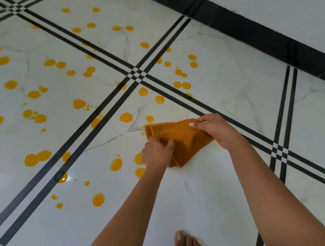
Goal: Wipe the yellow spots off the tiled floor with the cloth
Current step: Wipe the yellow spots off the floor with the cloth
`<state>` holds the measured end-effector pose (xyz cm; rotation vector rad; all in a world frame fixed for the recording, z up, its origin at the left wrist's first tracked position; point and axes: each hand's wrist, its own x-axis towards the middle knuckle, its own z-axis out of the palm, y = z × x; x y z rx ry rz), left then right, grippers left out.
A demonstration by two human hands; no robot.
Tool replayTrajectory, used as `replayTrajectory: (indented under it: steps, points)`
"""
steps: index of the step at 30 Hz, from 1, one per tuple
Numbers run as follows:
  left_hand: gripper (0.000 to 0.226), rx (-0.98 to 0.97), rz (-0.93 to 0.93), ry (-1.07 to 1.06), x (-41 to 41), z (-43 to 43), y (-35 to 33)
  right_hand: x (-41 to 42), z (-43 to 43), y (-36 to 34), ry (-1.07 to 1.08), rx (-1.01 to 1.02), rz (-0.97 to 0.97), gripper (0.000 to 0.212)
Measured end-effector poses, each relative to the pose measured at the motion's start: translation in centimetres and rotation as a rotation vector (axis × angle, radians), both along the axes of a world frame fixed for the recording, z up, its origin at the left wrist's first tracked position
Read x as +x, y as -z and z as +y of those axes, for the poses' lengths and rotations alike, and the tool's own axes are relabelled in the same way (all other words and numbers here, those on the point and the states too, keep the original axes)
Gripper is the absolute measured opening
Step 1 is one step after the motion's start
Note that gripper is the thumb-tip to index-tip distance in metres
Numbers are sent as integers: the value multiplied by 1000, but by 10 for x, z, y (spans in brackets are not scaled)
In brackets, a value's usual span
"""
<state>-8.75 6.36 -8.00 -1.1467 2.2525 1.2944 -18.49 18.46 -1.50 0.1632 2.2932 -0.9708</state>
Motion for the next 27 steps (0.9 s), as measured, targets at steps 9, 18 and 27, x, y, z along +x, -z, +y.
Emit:
replayTrajectory:
  steps: [9, 18, 27]
  points:
    - [65, 853, 15, -353, -26, -20, -39, -14, 8, -36, 243, -595, -56, 22]
    - [49, 491, 470, -196, -39, -43, -71, -28, 17, -40, 325, -502, 78, 13]
    - [32, -138, 58, 252, 58, -23, 13, 29, 20, 49, 41, 225, -100, 23]
